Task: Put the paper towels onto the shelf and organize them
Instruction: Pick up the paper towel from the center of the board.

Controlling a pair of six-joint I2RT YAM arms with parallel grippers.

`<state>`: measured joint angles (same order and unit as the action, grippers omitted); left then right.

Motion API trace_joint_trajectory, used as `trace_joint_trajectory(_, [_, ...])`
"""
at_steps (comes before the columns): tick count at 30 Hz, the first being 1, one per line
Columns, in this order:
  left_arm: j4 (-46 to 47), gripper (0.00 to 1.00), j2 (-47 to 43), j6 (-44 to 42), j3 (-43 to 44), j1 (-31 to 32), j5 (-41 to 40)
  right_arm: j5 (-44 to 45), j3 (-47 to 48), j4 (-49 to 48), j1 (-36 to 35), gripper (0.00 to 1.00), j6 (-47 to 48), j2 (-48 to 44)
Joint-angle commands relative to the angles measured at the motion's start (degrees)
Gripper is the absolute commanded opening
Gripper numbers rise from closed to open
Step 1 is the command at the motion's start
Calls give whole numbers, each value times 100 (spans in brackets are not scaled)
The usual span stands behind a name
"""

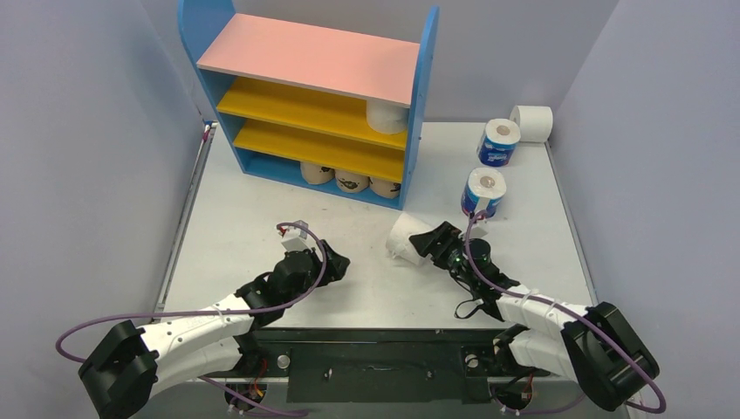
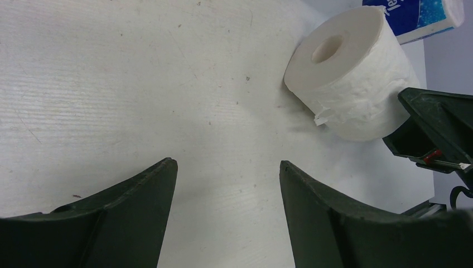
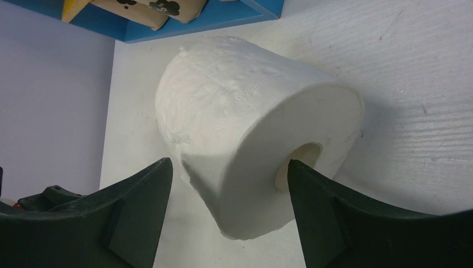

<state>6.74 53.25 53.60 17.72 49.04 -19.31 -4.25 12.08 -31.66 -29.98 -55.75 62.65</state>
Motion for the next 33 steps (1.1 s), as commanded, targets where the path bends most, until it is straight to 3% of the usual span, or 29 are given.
trace_joint_trajectory(1, [229, 65, -153, 1, -30, 18, -100, -97, -3, -552, 14, 70, -107, 293])
trace_joint_trajectory(10, [117, 65, -302, 4, -53, 18, -150, -294, -58, -1160, 12, 58, -141, 639])
trace_joint_trajectory(17, [78, 65, -359, -21, -40, 23, -160, -135, 14, -535, -49, 45, 223, 95])
trace_joint_trajectory(21, [30, 65, -406, -46, -33, 18, -167, 299, 252, 579, -400, 39, 810, -562])
trace_joint_trajectory(26, [-145, 65, -639, -67, -23, 10, -257, 975, 1076, 2855, -814, 36, 1611, -1497])
trace_joint_trajectory(30, [-381, 65, -920, -182, 17, 2, -492, 1071, 2053, 4688, -1047, 35, 2466, -1517])
trace_joint_trajectory(33, [-597, 65, -1159, -349, 76, -1, -677, 1622, 2877, 5674, -1572, 34, 2894, -1332])
